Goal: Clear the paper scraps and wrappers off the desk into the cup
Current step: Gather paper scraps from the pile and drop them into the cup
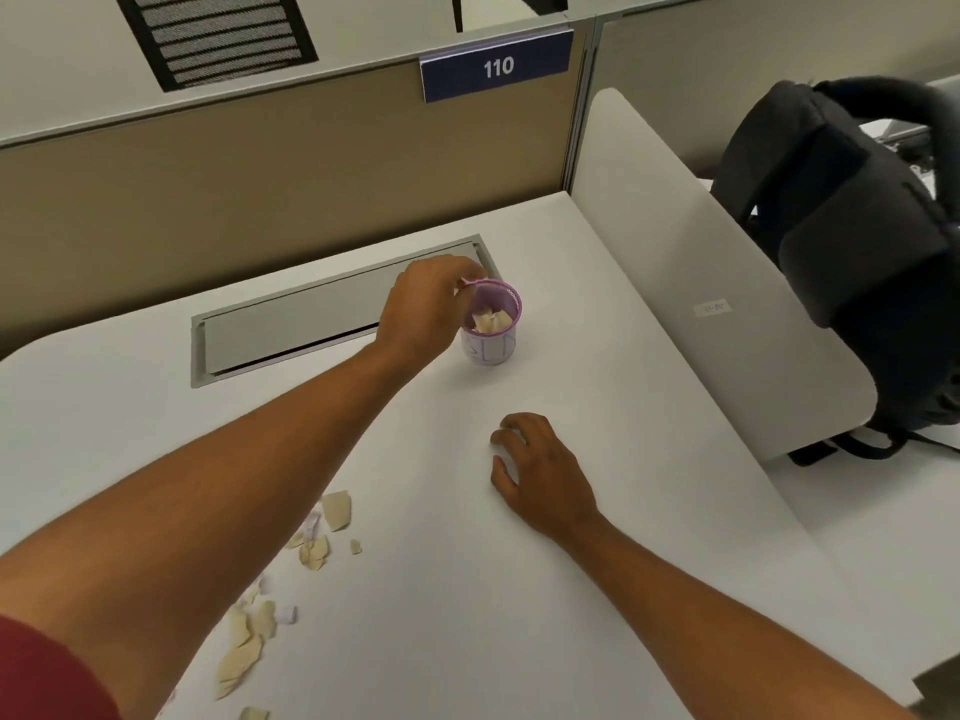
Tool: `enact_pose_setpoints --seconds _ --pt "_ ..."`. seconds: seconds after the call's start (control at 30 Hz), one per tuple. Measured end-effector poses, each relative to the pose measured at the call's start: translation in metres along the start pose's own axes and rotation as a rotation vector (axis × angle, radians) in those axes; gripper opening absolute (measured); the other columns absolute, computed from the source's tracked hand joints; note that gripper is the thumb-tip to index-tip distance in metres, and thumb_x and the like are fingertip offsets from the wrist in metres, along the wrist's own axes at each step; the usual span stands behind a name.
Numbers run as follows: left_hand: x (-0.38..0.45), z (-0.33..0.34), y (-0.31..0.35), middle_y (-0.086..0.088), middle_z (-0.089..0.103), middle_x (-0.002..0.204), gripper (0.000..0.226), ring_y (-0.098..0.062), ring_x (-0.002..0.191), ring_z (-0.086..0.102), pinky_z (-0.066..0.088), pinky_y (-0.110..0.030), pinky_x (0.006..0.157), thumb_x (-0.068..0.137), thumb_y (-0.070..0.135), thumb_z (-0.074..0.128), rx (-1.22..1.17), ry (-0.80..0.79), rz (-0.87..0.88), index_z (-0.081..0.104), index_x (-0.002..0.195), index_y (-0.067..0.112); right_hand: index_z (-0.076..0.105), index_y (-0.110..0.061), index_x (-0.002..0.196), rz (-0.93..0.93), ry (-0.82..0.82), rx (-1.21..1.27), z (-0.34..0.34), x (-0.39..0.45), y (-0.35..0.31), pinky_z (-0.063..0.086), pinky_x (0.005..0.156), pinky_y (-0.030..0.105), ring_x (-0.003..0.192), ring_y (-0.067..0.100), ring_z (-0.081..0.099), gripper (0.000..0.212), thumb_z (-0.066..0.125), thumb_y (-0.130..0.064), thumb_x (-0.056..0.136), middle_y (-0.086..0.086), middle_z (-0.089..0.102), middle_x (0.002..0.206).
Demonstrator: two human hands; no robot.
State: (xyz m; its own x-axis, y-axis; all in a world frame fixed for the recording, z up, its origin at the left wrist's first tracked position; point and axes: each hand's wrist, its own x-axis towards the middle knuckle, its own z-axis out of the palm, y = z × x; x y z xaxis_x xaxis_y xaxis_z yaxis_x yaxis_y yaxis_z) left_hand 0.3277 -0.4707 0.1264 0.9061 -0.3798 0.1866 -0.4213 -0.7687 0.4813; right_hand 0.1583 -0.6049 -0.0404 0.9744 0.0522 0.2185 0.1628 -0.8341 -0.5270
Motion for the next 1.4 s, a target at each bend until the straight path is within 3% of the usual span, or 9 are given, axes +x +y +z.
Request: enact_pose_setpoints --seconds 0.37,0.47,0.53,0.63,0.8,1.1,1.2,1.27,1.4 --pt "-0.252 -0.076 -0.147 0.002 0.077 0.111 0.011 -0.024 0.11 0.063 0.054 -0.041 0.093 0.095 0.022 0.071 0.031 0.286 -0.385 0.077 0.104 0.02 0.07 -0.013 0.114 -0.006 -0.033 -0.037 0.01 0.006 -0.045 0.056 0.087 0.04 0.106 0.026 0.059 0.028 0.065 -0.006 0.087 0.004 0.063 0.116" --pt "-0.318 -0.077 -0.177 0.002 0.074 0.115 0.012 -0.027 0.115 0.061 0.05 -0.038 0.097 0.095 0.03 0.071 0.008 0.241 -0.519 0.074 0.106 0.027 0.065 -0.015 0.125 -0.05 -0.184 0.093 0.03 0.015 -0.098 0.05 0.098 0.036 0.119 0.024 0.055 0.031 0.061 -0.016 0.094 0.001 0.056 0.129" --pt "-0.349 -0.071 -0.188 -0.004 0.068 0.131 0.037 -0.031 0.128 0.056 0.045 -0.044 0.108 0.094 0.048 0.063 0.057 0.172 -0.555 0.072 0.12 0.023 0.058 -0.015 0.137 -0.067 -0.298 0.143 0.047 0.023 -0.134 0.044 0.111 0.038 0.133 0.025 0.047 0.041 0.061 -0.026 0.098 0.004 0.049 0.144" --pt "-0.375 -0.056 -0.192 -0.005 0.041 0.162 0.073 -0.035 0.152 0.032 0.033 -0.053 0.12 0.09 0.071 0.039 0.173 0.014 -0.597 0.054 0.148 0.029 0.038 -0.022 0.156 -0.085 -0.44 0.133 0.074 0.026 -0.185 0.025 0.126 0.04 0.154 0.026 0.022 0.063 0.056 -0.045 0.101 0.005 0.025 0.168" --pt "-0.397 -0.034 -0.192 0.002 0.005 0.175 0.087 -0.037 0.16 0.01 0.019 -0.063 0.123 0.089 0.081 0.012 0.243 -0.203 -0.577 0.031 0.161 0.036 0.015 -0.041 0.163 -0.201 -0.599 -0.088 0.111 -0.002 -0.234 0.002 0.128 0.055 0.16 0.028 -0.004 0.068 0.034 -0.065 0.102 -0.003 0.001 0.174" --pt "-0.438 -0.053 -0.219 -0.002 0.024 0.172 0.075 -0.04 0.157 0.022 0.021 -0.073 0.119 0.095 0.077 0.023 0.33 -0.021 -0.435 0.05 0.15 0.033 0.044 -0.03 0.152 -0.112 -0.455 -0.062 0.102 -0.039 -0.253 0.02 0.126 0.053 0.158 0.031 0.013 0.056 0.053 -0.052 0.101 0.003 0.021 0.17" --pt "-0.45 -0.071 -0.242 -0.002 0.011 0.174 0.104 -0.048 0.158 0.003 -0.006 -0.075 0.116 0.072 0.101 0.031 0.373 -0.037 -0.691 0.029 0.158 0.042 0.027 -0.035 0.158 0.025 -0.514 -0.131 0.094 -0.03 -0.262 0.024 0.125 0.051 0.157 0.033 0.013 0.093 0.059 -0.078 0.082 0.003 0.012 0.171" --pt "-0.458 -0.076 -0.254 -0.002 -0.006 0.175 0.126 -0.049 0.156 -0.012 -0.005 -0.078 0.113 0.053 0.112 0.024 0.304 -0.132 -0.881 0.009 0.161 0.047 0.009 -0.044 0.161 0.095 -0.639 -0.213 0.096 -0.03 -0.273 0.027 0.123 0.049 0.156 0.033 0.01 0.117 0.055 -0.092 0.065 -0.001 0.001 0.172" --pt "-0.463 -0.067 -0.249 0.004 -0.025 0.171 0.135 -0.046 0.155 -0.021 0.003 -0.08 0.112 0.039 0.116 0.015 0.168 -0.342 -0.905 -0.014 0.156 0.054 0.012 -0.045 0.159 0.071 -0.736 -0.412 0.111 -0.042 -0.292 0.033 0.115 0.048 0.152 0.038 0.013 0.106 0.061 -0.082 0.073 0.001 0.001 0.172"
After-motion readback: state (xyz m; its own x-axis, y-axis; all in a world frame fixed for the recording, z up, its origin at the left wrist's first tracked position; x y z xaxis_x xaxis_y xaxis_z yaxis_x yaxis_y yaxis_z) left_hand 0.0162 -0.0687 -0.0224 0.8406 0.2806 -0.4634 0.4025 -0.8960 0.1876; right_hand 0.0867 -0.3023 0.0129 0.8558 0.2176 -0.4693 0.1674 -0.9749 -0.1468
